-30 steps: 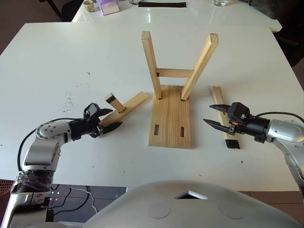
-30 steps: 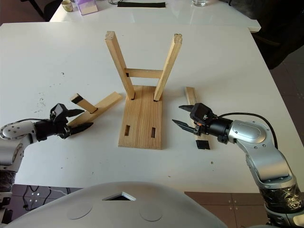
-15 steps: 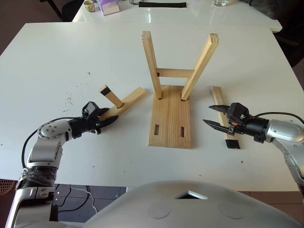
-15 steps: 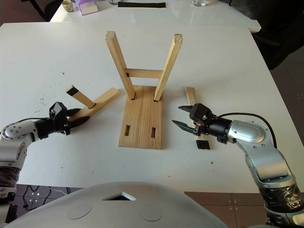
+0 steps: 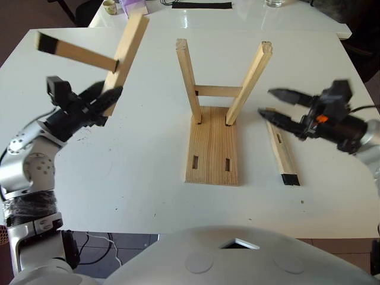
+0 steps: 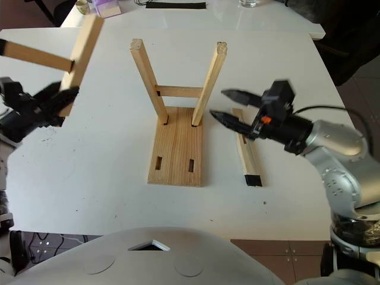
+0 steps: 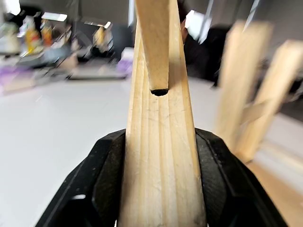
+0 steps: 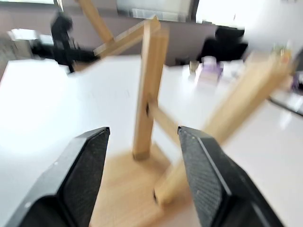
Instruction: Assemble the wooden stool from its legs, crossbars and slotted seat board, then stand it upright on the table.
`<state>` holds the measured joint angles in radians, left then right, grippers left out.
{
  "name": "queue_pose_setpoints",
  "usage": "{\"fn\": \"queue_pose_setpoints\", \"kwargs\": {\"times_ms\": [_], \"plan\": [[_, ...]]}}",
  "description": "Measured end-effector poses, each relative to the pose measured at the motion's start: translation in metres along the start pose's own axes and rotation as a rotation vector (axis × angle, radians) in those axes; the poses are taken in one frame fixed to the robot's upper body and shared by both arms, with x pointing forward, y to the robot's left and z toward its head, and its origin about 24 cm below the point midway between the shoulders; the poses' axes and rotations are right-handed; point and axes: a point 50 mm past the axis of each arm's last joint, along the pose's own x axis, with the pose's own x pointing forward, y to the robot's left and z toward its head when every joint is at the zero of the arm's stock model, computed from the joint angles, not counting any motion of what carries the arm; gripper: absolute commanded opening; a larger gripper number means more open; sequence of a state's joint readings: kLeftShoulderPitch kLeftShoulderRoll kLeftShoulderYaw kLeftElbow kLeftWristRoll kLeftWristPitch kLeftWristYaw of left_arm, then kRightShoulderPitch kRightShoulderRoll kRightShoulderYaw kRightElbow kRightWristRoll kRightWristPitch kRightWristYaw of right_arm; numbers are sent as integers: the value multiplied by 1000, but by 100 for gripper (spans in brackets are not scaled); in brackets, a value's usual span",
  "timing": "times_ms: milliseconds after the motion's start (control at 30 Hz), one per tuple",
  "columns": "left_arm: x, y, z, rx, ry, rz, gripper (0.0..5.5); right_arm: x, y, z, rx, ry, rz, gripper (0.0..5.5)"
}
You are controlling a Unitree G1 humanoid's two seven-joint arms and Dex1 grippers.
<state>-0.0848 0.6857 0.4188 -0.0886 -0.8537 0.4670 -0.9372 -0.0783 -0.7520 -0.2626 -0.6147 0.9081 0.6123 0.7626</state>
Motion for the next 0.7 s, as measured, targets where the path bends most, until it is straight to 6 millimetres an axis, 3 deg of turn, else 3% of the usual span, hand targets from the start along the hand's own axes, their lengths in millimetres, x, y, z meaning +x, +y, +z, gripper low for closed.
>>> {"fn": "queue_pose_setpoints", "kwargs": {"times_ms": [133, 267, 367, 700], "plan": [[31, -46, 50, -32, -209, -286, 203, 12, 2, 40, 16, -153, 115, 323], [57, -100, 89, -99, -348, -589, 203, 21, 14, 57, 75, -142, 309, 378], [68, -125, 87, -141, -315, -720, 203, 31, 19, 62, 77, -102, 415, 384], [79, -133, 61, -185, -205, -732, 203, 45, 21, 73, 68, -72, 530, 384]]}}
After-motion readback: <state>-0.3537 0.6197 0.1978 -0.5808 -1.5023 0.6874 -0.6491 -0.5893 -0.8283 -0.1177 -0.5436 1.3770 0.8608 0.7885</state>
